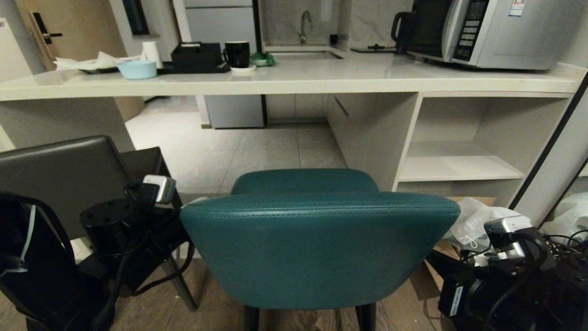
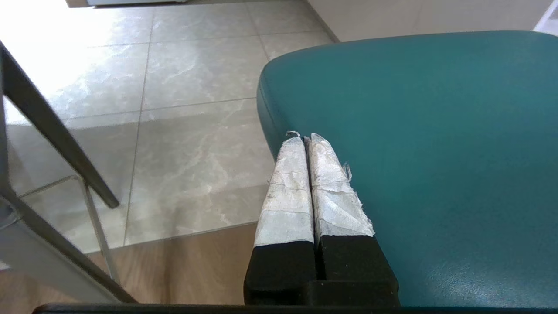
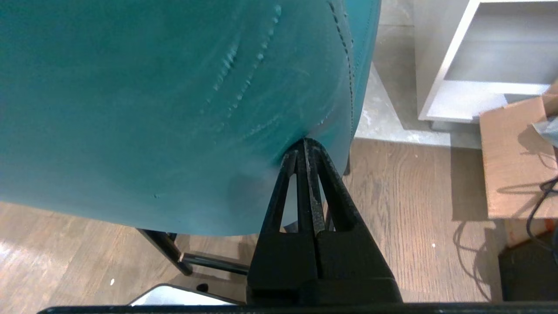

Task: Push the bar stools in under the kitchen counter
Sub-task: Pull the blue chair out from under the dining table

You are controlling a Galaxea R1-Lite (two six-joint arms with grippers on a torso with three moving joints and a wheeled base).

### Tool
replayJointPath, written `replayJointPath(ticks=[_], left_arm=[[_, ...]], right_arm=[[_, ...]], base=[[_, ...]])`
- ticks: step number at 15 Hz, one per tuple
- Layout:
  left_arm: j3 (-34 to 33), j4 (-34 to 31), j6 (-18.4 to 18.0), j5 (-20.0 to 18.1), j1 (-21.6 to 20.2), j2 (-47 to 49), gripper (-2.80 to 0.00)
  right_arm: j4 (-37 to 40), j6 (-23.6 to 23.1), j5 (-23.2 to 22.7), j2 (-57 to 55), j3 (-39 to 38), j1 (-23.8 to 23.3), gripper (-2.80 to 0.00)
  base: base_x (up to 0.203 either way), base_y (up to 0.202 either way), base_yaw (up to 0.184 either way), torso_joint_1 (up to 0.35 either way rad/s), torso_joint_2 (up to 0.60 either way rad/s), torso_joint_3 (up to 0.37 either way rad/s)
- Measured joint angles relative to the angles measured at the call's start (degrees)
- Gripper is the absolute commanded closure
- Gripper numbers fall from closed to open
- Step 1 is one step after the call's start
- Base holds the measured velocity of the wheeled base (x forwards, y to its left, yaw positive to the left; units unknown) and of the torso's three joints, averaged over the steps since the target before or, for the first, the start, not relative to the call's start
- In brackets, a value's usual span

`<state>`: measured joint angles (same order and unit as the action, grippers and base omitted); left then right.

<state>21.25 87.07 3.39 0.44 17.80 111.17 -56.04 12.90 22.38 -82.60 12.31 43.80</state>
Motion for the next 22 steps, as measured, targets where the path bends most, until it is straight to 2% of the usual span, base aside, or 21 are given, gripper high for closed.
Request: replayJointPath(ticks=[5,11,15,17,20,22], left_arm=[[-0.3,0.1,0.0,0.4,1.3,-0.2,0.00],[0.8,-0.4,-0.3,0.1,4.6,-1.5,0.00],[3.9,0.7,-0.3,5.4,8.8,-0.8,0.00],[4.0,0.5,-0.4,5.8,9.7,-0.7,0.00],[3.2,0.4,-0.4,5.9,9.3,-0.8,0.00],[3.2,0.2,-0.3,5.5,6.5,-1.0,0.00]], right_arm=[[0.0,0.4,0.4,-5.4,6.4,-0.6,0.00],[-1.4,0.4,-0.1,-14.7,15.4,-7.4,0.00],[-2.1,0.4,-0.7,-19.2,19.2,-10.8,0.00],[-2.0,0.4,-0.2,-20.5,19.7,-11.3,0.00],[-1.7,1.0,0.1,-21.2,19.8,-11.8,0.00],[-1.3,1.0,1.0,-20.9,19.4,-11.9,0.00]], base=[[0.000,0.000,0.000,0.000,0.00,0.000],[0.000,0.000,0.000,0.000,0.00,0.000],[0.000,0.000,0.000,0.000,0.00,0.000],[0.000,0.000,0.000,0.000,0.00,0.000],[0.000,0.000,0.000,0.000,0.00,0.000],[0.000,0.000,0.000,0.000,0.00,0.000]])
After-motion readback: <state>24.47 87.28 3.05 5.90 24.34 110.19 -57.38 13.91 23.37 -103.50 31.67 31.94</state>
